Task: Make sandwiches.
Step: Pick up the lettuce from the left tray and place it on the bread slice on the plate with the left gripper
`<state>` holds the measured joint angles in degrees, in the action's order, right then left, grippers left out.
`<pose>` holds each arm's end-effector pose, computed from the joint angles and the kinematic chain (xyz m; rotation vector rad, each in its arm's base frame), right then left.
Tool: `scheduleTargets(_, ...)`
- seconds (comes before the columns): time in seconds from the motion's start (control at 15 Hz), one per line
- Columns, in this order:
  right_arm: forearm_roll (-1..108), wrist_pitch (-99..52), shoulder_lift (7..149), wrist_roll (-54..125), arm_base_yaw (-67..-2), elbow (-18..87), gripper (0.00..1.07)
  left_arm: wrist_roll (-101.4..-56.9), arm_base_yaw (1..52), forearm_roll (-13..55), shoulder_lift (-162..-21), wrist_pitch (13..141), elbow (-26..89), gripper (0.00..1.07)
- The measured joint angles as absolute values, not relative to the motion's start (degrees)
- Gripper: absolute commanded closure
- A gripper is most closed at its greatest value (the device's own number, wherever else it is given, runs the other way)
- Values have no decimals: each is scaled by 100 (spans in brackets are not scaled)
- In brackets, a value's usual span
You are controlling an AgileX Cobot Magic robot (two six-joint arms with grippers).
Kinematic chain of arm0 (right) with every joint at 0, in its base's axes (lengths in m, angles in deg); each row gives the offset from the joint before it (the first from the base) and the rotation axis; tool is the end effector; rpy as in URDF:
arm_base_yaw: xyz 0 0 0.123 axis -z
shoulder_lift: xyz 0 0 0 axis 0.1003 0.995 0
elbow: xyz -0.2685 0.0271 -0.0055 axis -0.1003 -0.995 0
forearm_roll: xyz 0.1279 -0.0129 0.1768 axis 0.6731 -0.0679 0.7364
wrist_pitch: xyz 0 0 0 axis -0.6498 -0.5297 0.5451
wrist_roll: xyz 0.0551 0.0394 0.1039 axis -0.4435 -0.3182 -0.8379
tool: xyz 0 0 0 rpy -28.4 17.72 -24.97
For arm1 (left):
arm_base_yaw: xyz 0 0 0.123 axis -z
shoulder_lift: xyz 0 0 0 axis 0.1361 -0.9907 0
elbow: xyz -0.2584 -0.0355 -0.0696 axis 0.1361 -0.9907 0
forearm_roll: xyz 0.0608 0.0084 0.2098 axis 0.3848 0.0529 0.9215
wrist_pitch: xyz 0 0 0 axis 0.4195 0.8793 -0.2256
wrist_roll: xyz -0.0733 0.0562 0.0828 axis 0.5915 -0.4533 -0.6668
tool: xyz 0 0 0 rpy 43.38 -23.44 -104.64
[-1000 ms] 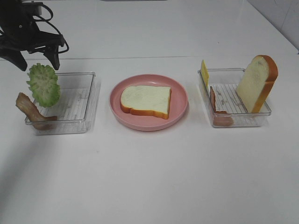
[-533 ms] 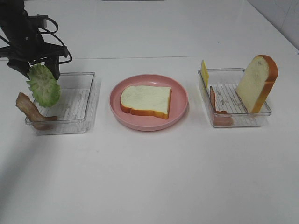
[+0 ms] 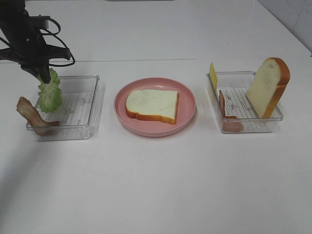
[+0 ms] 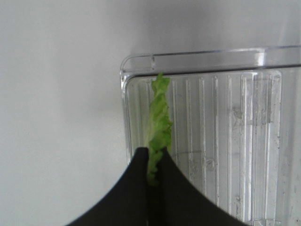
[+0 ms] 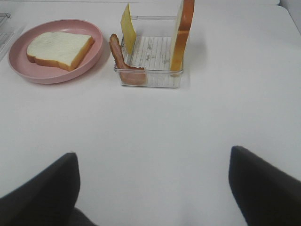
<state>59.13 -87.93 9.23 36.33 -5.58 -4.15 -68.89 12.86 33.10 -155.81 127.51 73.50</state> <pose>0.0087 0.0104 0.2466 -0.0983 2.0409 0.0529 0.4513 -0.0444 0.1398 -0.0593 2.9166 -0.0905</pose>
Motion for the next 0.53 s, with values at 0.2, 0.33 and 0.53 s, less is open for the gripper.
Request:
scheduleTargets(0.2, 5913, -8793, 923, 3633, -558, -415, 25, -6969, 1286, 3173, -15329, 12762, 7350, 107)
scheduleTargets(0.33, 5913, -8793, 923, 3633, -558, -415, 25, -7141, 1286, 2800, -15020, 12722, 7350, 107)
scheduleTargets(0.53, 5913, -8793, 923, 3633, -558, -415, 25, -7456, 1286, 2078, -14682, 12539, 7350, 107)
